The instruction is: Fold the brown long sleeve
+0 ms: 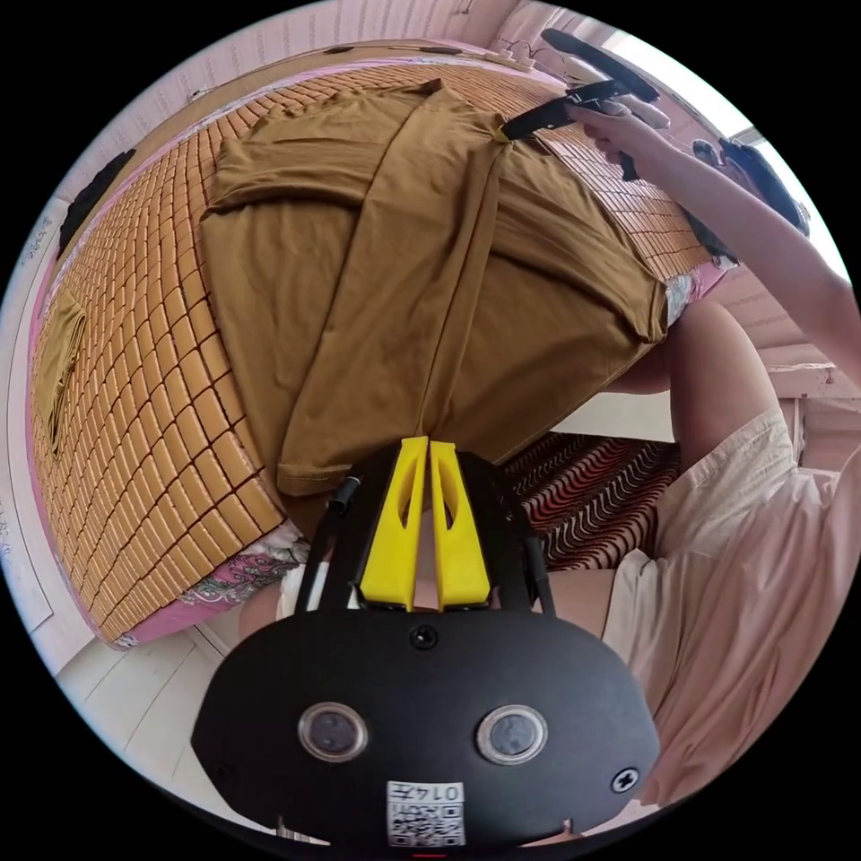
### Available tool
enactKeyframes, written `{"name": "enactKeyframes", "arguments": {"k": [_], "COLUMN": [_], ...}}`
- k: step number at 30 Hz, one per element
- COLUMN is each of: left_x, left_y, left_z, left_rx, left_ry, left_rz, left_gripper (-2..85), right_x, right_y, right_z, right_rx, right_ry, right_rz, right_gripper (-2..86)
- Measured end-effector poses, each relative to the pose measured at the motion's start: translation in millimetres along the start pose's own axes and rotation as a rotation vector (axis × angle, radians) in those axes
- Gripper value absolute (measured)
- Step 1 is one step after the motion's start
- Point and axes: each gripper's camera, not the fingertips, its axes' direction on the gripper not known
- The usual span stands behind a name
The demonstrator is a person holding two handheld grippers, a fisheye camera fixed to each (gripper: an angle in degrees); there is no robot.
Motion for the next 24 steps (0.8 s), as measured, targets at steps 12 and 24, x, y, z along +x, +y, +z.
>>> {"name": "enactKeyframes", "arguments": {"k": [12,24], "left_x": [17.5,19.1], "left_y": [-28.9,-38.3], "left_z": [-0.5,9.7], "left_rx": [-0.022,-0.049], "left_ry": [0.017,0.000], "left_rz": [0.097,0.103], "left_gripper": [-1.0,-0.6], "right_x": [-7.4,-31.4], "right_y": [-1.0,-10.5], "right_z": [-40.3,-43.1], "right_rx": [0.086,-0.049], "right_ry": [-0.121,-0.019], "right_rz": [-0.145,-0.302], "right_gripper": [-0.2,-0.3]}}
